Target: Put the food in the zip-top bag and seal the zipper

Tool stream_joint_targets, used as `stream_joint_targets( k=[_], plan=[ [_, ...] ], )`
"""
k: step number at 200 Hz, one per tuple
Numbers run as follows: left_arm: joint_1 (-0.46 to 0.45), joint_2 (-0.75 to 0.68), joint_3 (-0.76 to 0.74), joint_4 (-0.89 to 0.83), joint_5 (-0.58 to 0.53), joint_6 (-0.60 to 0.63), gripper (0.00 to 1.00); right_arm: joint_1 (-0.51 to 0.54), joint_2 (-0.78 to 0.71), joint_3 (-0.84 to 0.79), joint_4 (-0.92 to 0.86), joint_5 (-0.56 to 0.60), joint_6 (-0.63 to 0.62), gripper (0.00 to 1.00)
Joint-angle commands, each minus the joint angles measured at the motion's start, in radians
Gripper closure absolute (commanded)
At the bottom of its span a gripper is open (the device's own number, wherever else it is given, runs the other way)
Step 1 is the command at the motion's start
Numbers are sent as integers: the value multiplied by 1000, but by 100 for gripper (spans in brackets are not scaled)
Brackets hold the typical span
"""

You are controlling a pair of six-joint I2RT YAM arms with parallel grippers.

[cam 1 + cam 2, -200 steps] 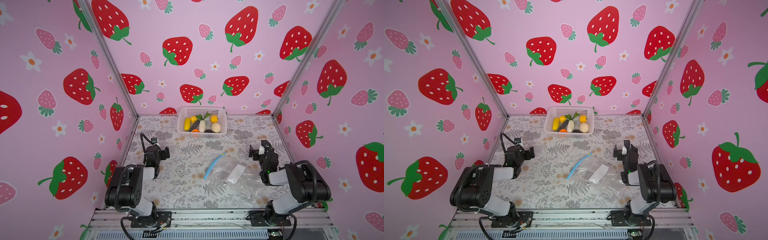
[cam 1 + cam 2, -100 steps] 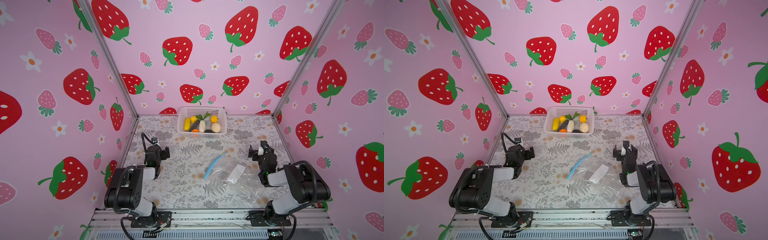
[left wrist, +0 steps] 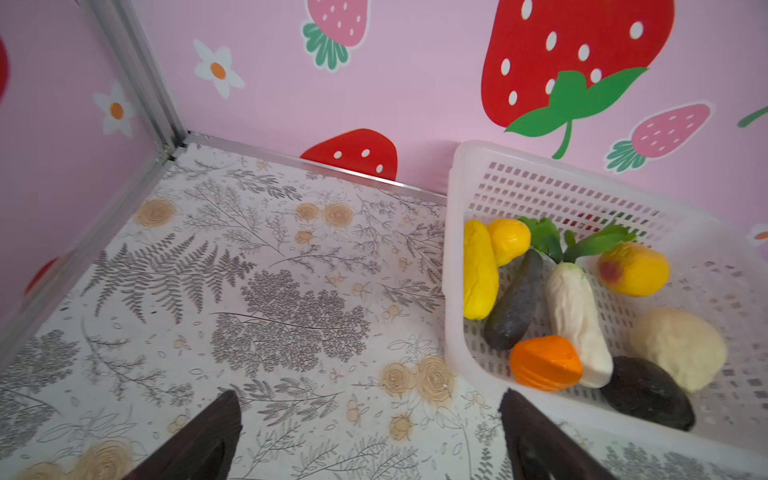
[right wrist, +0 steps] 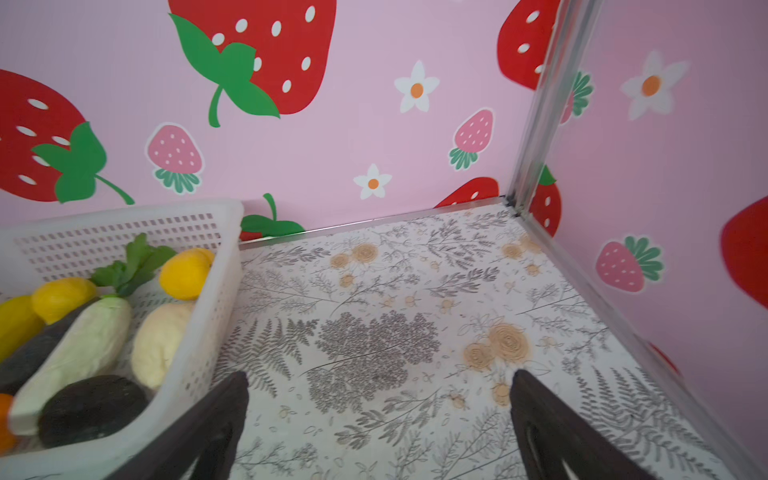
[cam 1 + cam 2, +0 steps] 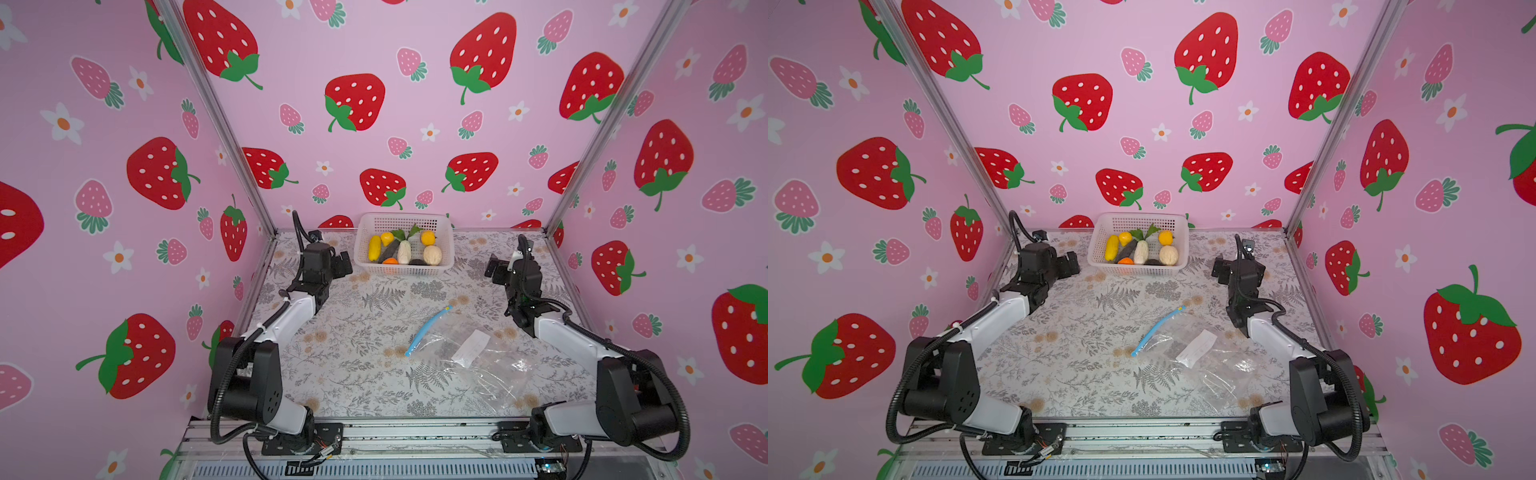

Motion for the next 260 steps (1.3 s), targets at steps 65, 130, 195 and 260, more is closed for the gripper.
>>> stream_joint_targets(
  k=[65,130,195,260],
  plan=[
    [40,362,429,-251,298,-176,1,-23,492,542,-317,-606,255,5],
    [43,538,583,-258,436,-227,1,31,690,778,-408,-612,194,7],
    [5,497,500,-149,433,-220,1,68,825,994,-509,-630,158,13],
    [18,434,437,-149,378,-220,1,105,916,1156,-563,-641,150,13]
  ],
)
